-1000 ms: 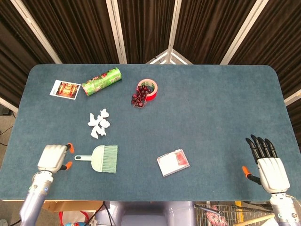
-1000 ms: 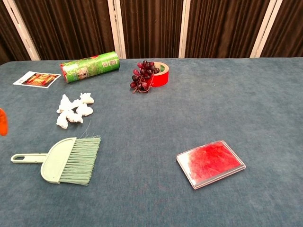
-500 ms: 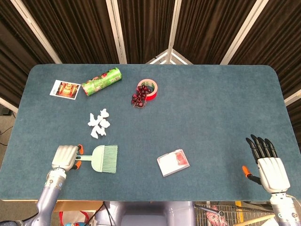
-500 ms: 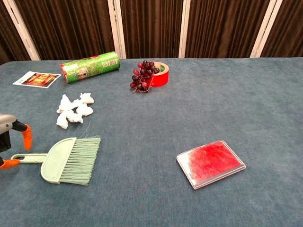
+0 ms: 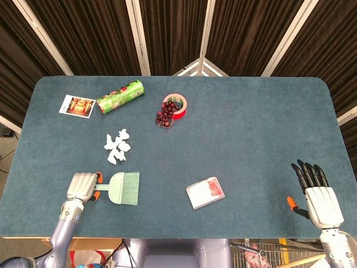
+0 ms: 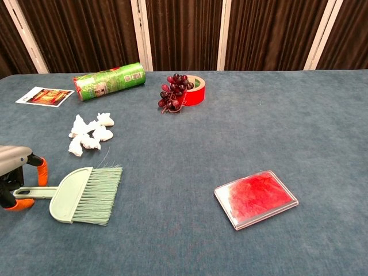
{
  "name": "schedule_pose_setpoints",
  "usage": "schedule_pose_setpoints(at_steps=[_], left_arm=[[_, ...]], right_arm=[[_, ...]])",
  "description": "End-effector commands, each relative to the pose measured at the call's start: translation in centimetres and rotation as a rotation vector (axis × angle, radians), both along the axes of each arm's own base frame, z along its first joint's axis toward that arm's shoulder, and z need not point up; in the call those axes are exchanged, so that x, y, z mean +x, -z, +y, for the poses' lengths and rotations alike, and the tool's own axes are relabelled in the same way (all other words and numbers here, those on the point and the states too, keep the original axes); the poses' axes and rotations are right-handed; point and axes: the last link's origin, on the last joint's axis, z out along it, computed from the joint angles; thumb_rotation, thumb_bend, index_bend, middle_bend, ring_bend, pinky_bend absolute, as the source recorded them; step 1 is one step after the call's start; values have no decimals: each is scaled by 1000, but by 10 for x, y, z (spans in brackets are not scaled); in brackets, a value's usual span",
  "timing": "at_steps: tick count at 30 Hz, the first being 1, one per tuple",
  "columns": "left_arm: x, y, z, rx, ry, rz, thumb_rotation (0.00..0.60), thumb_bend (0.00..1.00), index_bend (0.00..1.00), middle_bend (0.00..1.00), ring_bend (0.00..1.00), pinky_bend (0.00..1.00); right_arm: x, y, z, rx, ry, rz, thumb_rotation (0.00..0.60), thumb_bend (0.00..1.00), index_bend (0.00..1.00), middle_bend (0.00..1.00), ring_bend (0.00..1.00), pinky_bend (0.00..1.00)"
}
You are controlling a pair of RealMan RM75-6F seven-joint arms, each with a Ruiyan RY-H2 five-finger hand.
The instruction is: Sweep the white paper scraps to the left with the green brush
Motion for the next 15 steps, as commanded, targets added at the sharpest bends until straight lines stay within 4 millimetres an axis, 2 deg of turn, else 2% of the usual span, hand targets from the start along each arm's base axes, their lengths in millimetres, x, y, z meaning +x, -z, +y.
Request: schedule_pose_setpoints(at_steps=[1,3,6,15], left_arm=[[1,4,-1,-8,-1,2,600,522,523,1000,1000,1000],[2,6,-1,-8,0,-3,600,615,610,1000,1000,1000],[6,3,-1,8,11,-20,600,674,688,1000,1000,1000],[30,-33,15,114,72,-90,600,706,752,1000,1000,1000]], right_arm=[[0,0,0,1,2,-1,600,322,0,0,0,2],[0,0,0,0,3,-3,600,322,0,0,0,2],[0,0,0,-1,3,-4,600,322,0,0,0,2],[0,0,0,0,3,-5,600,322,0,0,0,1]])
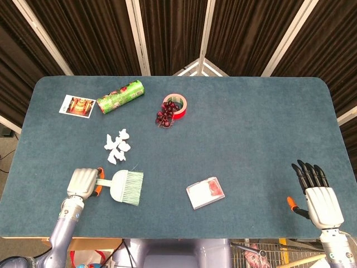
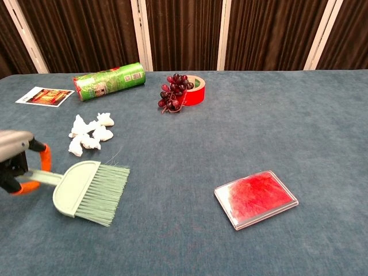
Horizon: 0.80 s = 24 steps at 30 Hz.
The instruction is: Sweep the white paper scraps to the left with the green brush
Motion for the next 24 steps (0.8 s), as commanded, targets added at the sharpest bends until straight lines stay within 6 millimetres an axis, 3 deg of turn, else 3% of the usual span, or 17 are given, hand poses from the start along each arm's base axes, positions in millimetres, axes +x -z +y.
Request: schedule_pose_setpoints(at_steps=[1,6,10,19,24], left_arm=[[13,-19,11,54,26,-36,600,707,752,1000,1000,1000],[31,-34,29,97,65,-40,600,707,755,1000,1000,1000],[47,-35,47,99,88,-19,600,708,757,1000,1000,1000],[84,-19,94,94,104,60,600,715,760,1000,1000,1000],[90,-2,114,78,65,86,600,717,763,1000,1000,1000]], right_arm=[[0,0,0,0,1,0,600,322,0,0,0,1],[-1,0,0,4,8,-2,600,321,0,0,0,2],[-1,0,-1,4,15,-7,600,321,0,0,0,2],[-5,-2,-3,2,37,-29,600,322,0,0,0,2],[-5,-4,-4,-3,45,-42,600,322,0,0,0,1]])
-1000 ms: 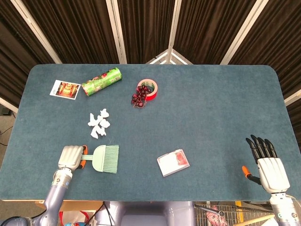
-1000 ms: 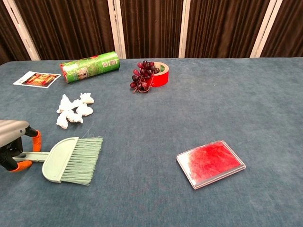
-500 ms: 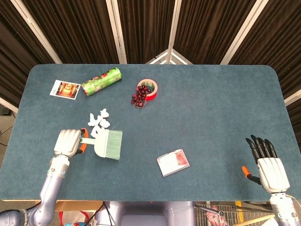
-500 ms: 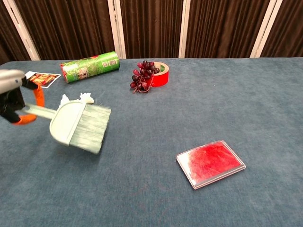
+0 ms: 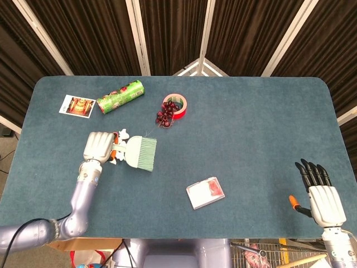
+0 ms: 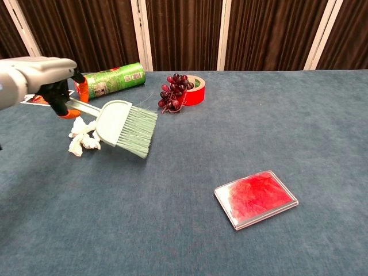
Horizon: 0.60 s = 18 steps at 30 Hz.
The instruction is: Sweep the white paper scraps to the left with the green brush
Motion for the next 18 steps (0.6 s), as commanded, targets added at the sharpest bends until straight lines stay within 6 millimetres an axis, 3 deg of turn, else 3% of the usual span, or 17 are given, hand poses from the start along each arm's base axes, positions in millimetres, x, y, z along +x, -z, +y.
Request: schedule_pose_setpoints(at_steps=[1,5,10,18], left_arm=[[6,14,15,-15,-18,31,600,717,763,1000,1000,1000],[-6,20,22,-19,-54,82,600,718,766,1000,1000,1000],[-46,9,25,-7,-135,143,600,720,768,1000,1000,1000],[-115,-62,22,98,-252,203,600,721,770,1000,1000,1000]], right_arm=[[0,-1,0,0,3,-3,600,322,0,0,0,1],[-3,0,-1,5,14,-5,600,322,0,0,0,1],[-3,0,-1,8,21,-5,600,322,0,0,0,1],[-2,2,2,13,19,10,600,322,0,0,0,2]])
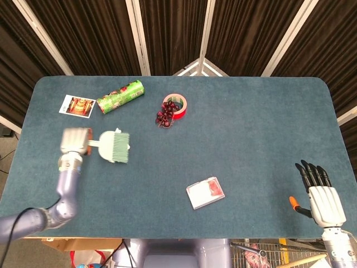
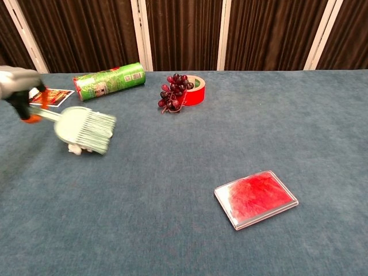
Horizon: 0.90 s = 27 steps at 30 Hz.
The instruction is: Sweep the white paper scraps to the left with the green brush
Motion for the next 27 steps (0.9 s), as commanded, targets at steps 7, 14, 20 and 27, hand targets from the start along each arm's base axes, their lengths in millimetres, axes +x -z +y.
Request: schedule_pose_setpoints(at_steps=[7,14,20,27], left_arm=[[-70,-93,-6,176,-123,19,600,721,770,1000,1000,1000],[-41,-102,-3,200,-33,-122,600,721,771,1000,1000,1000],[-2,-58,-6,88,63,-170,600,721,771,1000,1000,1000],[24,-5,-8,-21,104,-137,600,721,771,1000,1000,1000]], right_arm=[[2,1,1,-10,2,1,600,322,0,0,0,1],[4,3,0,-4,-6,8,600,322,0,0,0,2],[4,3,-2,1,-8,4,600,321,0,0,0,1],[1,0,-3,-6,0,-5,600,322,0,0,0,2]])
